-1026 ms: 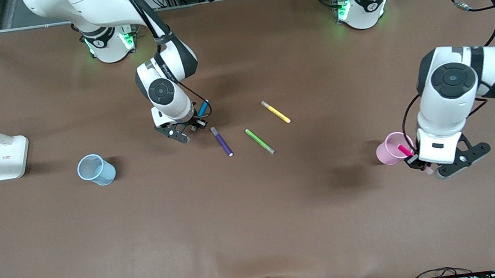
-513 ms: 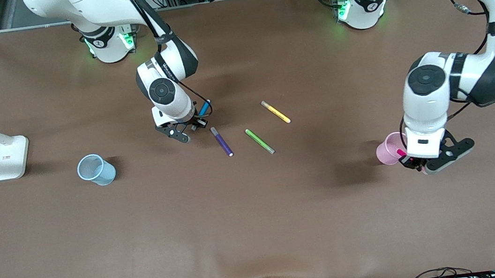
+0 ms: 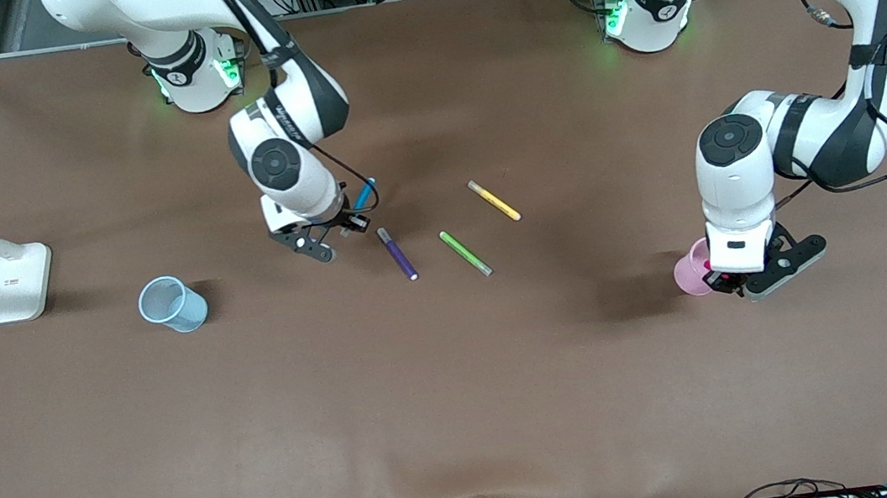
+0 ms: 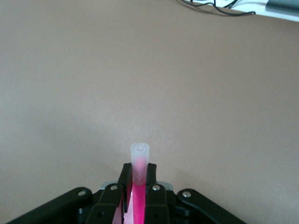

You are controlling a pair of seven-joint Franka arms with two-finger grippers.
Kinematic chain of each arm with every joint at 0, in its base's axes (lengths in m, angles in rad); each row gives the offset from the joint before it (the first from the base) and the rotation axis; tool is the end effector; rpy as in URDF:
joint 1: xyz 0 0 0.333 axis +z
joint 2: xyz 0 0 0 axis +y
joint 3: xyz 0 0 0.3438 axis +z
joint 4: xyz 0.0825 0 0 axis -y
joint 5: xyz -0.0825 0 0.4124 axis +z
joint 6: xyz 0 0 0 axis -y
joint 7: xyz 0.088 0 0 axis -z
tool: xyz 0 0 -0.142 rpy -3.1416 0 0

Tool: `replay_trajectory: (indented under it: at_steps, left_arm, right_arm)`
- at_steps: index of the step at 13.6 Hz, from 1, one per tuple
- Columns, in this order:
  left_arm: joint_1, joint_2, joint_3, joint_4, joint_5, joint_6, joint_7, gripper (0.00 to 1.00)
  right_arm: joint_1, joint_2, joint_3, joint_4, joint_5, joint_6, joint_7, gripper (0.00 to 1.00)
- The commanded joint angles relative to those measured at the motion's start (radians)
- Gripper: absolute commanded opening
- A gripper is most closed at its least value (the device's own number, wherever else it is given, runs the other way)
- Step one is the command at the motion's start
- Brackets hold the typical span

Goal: Place pink and blue markers in matching cups
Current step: 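Drop the pink marker into the pink cup while the right gripper carries blue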

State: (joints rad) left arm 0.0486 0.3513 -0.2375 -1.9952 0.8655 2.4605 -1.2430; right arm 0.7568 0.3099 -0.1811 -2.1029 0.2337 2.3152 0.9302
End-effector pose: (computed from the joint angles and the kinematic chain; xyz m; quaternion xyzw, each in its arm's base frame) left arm 0.6492 -0.1030 0.2766 -0.9452 -0.2029 -0.2124 0.1427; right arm 0.4933 0.3322 0.2359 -0.9647 0.2540 0.0694 0.0097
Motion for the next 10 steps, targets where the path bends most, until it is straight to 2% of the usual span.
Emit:
replay_trajectory:
  at_steps: [1, 3, 4, 6, 7, 8, 9, 10]
  left_arm:
    - [0.004, -0.043, -0.008, -0.059, 0.027, 0.008, -0.053, 0.0]
    - [0.004, -0.044, -0.009, -0.071, 0.027, 0.008, -0.052, 0.0]
    - [0.004, -0.044, -0.009, -0.074, 0.027, 0.008, -0.053, 0.0]
    - [0.004, -0.043, -0.009, -0.073, 0.026, 0.008, -0.053, 0.01]
    - [0.004, -0.043, -0.009, -0.073, 0.026, 0.008, -0.053, 0.3]
    - [0.004, -0.043, -0.009, -0.071, 0.026, 0.008, -0.052, 0.55]
    - [0.007, -0.044, -0.009, -0.068, 0.026, 0.008, -0.046, 1.0]
    - [0.007, -0.046, -0.009, -0.065, 0.026, 0.008, -0.042, 1.0]
  right_arm:
    - [0.003, -0.099, -0.076, 0.007, -0.124, -0.08, -0.072, 0.0]
    - [-0.002, -0.152, -0.135, 0.007, -0.282, -0.08, -0.079, 0.0]
    - [-0.005, -0.17, -0.165, 0.007, -0.333, -0.074, -0.091, 0.0]
    - [-0.008, -0.19, -0.227, 0.01, -0.359, -0.07, -0.198, 0.0]
    - [-0.008, -0.195, -0.259, 0.015, -0.376, -0.069, -0.25, 0.0]
    - [-0.008, -0.196, -0.285, 0.015, -0.426, -0.053, -0.301, 0.0]
    - [-0.008, -0.201, -0.323, 0.015, -0.471, -0.013, -0.321, 0.0]
    - [-0.01, -0.203, -0.351, 0.015, -0.494, 0.016, -0.368, 0.0]
